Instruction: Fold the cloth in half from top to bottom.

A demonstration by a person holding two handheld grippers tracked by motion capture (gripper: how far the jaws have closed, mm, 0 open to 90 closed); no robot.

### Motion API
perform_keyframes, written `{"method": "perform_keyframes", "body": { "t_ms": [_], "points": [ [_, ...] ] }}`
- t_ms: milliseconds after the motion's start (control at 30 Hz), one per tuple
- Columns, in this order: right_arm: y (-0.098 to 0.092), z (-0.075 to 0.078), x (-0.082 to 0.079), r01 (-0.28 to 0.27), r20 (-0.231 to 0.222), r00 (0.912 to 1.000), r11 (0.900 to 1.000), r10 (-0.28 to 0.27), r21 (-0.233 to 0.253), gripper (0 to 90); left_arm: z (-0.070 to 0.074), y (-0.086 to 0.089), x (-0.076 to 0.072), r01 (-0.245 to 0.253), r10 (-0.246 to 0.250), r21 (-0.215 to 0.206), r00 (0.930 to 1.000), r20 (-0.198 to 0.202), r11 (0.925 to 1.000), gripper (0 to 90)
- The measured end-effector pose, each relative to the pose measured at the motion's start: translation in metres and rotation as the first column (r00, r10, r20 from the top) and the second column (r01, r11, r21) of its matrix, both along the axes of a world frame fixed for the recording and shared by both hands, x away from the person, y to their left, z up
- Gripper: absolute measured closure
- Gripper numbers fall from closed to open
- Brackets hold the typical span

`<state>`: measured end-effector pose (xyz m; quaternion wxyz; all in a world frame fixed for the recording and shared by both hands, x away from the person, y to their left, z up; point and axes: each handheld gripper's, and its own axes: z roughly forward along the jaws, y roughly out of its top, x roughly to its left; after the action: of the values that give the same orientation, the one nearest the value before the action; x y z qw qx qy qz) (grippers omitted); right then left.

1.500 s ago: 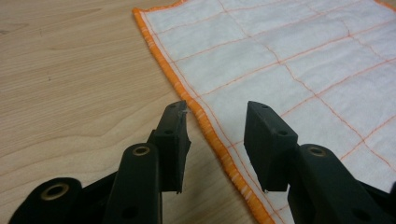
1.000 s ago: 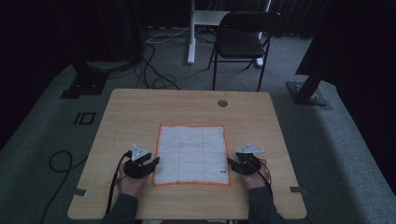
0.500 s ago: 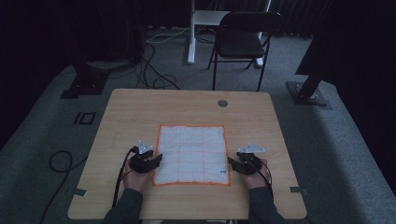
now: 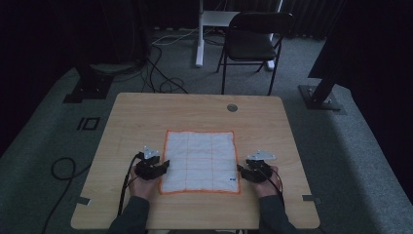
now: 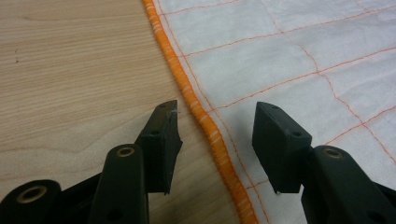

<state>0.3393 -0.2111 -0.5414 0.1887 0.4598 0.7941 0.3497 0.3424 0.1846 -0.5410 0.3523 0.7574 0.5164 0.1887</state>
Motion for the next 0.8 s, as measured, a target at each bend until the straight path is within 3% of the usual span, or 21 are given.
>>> {"method": "perform_keyframes", "body": {
  "t_ms": [200,433,800],
  "points": [
    [0.0004,-0.0003,0.0000,-0.001,0.001,1.0000,1.000,0.001,-0.007,52.3,0.0006,-0.0024,0.0004,-0.001,0.001,-0.011,1.0000,-0.009,0.9999,63.5],
    [0.0008,-0.0004,0.0000,-0.001,0.001,1.0000,1.000,0.001,-0.007,52.4,0.0005,-0.0003,0.0005,0.006,-0.008,-0.038,0.9995,-0.030,0.9993,87.0],
    [0.0006,-0.0001,-0.0002,-0.001,0.001,1.0000,1.000,0.001,-0.005,52.3,0.0018,0.0040,0.0000,0.013,-0.014,-0.032,0.9994,-0.032,0.9994,89.4]
  ]
}}
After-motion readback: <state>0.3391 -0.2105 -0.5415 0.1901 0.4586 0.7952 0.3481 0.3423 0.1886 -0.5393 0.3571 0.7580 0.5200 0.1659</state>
